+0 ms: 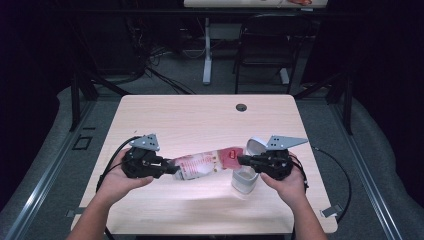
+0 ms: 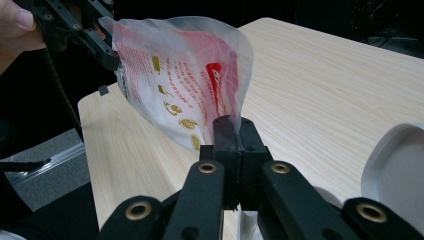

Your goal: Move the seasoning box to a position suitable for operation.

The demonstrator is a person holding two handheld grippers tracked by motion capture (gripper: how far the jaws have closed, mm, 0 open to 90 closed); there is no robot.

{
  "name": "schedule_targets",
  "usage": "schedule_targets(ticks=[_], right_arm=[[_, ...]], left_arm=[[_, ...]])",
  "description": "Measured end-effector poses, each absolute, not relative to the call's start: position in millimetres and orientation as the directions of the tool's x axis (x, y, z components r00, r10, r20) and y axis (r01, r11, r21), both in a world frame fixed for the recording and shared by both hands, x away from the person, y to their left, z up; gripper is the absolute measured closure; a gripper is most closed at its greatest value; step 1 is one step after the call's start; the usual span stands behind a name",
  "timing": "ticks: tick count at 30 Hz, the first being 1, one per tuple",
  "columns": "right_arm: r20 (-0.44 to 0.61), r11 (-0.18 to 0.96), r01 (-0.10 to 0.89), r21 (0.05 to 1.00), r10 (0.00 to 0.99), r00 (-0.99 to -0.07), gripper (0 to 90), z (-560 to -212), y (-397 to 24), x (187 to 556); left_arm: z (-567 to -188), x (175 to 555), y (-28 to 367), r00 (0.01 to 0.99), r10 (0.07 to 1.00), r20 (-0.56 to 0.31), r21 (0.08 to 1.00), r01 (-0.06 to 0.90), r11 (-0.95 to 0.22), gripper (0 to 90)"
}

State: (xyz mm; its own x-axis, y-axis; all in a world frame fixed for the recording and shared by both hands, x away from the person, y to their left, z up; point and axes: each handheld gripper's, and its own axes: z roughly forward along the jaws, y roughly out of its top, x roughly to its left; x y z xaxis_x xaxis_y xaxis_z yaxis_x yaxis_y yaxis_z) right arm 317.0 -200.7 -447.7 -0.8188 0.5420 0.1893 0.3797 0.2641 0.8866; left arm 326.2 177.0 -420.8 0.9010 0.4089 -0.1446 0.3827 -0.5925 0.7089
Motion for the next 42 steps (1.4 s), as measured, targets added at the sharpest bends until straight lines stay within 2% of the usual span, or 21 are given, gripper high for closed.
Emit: schedule_targets(ticks=[42], right_arm=[[0.205,0.225,0.394,0.891,0.577,-0.791,90.0,-454.4,-209.7,321.5]], left_arm=[[-399.1,331.3,168.4,0.902,0.415,-0.119,0.724,0.365,-0.585,74.7]])
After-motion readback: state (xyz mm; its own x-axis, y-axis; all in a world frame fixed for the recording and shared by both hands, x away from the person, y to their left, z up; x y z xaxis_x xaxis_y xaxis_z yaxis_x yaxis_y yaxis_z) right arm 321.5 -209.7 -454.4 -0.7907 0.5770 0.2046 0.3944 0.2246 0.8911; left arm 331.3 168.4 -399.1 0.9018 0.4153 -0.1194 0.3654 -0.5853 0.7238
